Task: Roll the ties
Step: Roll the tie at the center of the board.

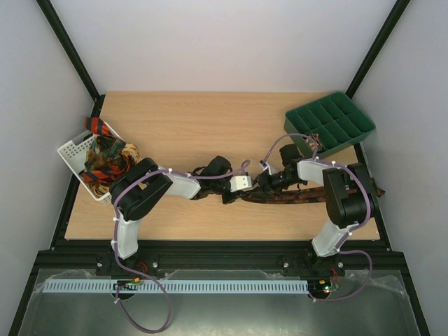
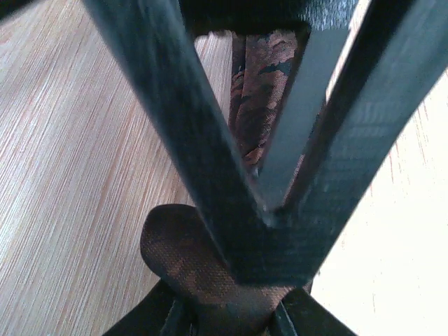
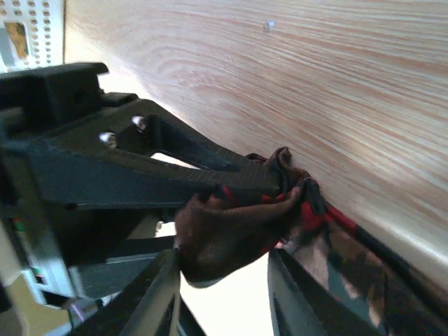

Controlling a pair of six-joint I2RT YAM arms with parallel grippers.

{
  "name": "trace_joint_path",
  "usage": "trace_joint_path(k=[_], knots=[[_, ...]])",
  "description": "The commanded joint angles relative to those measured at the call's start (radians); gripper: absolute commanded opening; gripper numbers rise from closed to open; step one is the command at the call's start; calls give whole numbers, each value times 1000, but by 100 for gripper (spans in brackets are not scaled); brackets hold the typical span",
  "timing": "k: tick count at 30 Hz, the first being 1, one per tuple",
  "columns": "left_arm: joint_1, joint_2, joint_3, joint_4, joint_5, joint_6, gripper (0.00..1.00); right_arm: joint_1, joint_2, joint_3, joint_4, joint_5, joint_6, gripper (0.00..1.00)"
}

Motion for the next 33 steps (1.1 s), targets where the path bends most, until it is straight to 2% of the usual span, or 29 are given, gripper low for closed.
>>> trace_joint_path(k=[1, 4, 6, 10, 12, 14, 17, 21, 26, 29, 33], knots=[[-8, 83, -44, -228, -103, 16, 21, 17, 65, 5, 16, 3, 26, 31], [-8, 79, -48, -230, -102, 13, 22, 17, 85, -1, 11, 24, 10, 8], [-7, 73, -52, -228, -101, 14, 23, 15, 83, -12, -2, 50, -5, 2], [1, 55, -56, -219, -74, 13, 29, -1, 74, -22, -20, 97, -27, 1], [11, 31, -61, -213, -35, 13, 38, -14, 78, -21, -33, 103, -35, 1], [20, -6, -74, -193, 3, 15, 51, -22, 84, -24, -46, 109, -50, 1], [34, -70, -99, -160, 50, 29, 63, -35, 95, -29, -60, 103, -58, 1], [44, -120, -121, -104, 79, 43, 75, -39, 109, -27, -62, 94, -59, 1], [44, -58, -77, -67, 84, 47, 88, -38, 140, -23, -63, 70, -70, 1], [40, 8, -21, -61, 109, 28, 91, -37, 150, -20, -63, 63, -76, 1], [20, 78, 37, -73, 141, 30, 85, -37, 156, -16, -61, 60, -85, 1]])
